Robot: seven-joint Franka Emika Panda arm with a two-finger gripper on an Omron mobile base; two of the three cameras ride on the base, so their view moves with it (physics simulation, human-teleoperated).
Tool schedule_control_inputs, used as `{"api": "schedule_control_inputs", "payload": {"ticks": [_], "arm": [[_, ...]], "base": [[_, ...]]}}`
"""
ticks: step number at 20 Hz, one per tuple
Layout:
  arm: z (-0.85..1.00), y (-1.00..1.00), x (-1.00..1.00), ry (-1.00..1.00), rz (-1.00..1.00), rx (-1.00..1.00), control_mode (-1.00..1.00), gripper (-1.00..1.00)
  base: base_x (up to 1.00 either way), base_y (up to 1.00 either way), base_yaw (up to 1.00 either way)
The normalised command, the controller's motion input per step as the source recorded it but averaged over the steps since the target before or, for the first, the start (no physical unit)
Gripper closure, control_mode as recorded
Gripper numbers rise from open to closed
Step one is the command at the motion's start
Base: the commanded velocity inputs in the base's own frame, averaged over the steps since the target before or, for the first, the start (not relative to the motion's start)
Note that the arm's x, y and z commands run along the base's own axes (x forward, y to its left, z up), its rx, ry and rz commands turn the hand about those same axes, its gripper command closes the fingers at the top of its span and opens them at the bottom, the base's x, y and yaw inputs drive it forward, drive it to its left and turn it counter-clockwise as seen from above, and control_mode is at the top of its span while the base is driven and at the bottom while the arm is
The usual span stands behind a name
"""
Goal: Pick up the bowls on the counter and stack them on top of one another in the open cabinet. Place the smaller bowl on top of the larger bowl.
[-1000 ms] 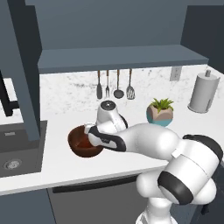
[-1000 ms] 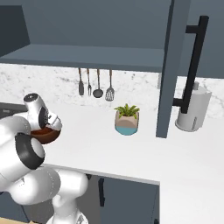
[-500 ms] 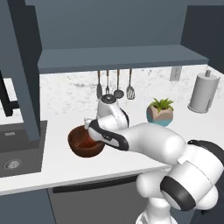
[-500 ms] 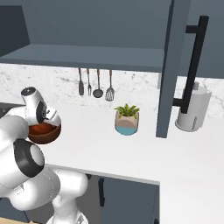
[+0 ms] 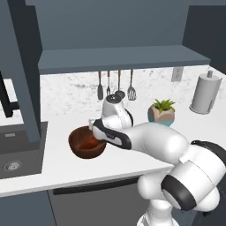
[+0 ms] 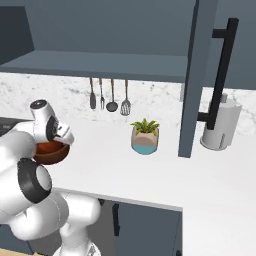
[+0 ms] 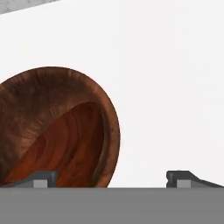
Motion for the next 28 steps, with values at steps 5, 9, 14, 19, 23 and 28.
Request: {"api": "schedule_control_inputs", "payload": {"ticks": [5, 9, 14, 19, 23, 28], "arm": [[-0.36, -0.05, 0.34, 0.12, 0.00, 0.00, -1.00, -1.00], [-0.28, 0.00, 0.17, 0.08, 0.00, 0.00, -1.00, -1.00], [-0.16, 0.00, 0.01, 0.10, 0.00, 0.00, -1.00, -1.00], [-0.39, 0.00, 0.09, 0.11, 0.00, 0.00, -1.00, -1.00], [-0.37, 0.00, 0.17, 0.01, 0.00, 0.00, -1.00, -1.00], [-0.26, 0.00, 0.09, -0.03, 0.00, 0.00, -1.00, -1.00]], "base": [[0.00, 0.00, 0.00], [0.00, 0.00, 0.00], [0.00, 0.00, 0.00], [0.00, 0.00, 0.00], [0.00, 0.00, 0.00], [0.00, 0.00, 0.00]]}}
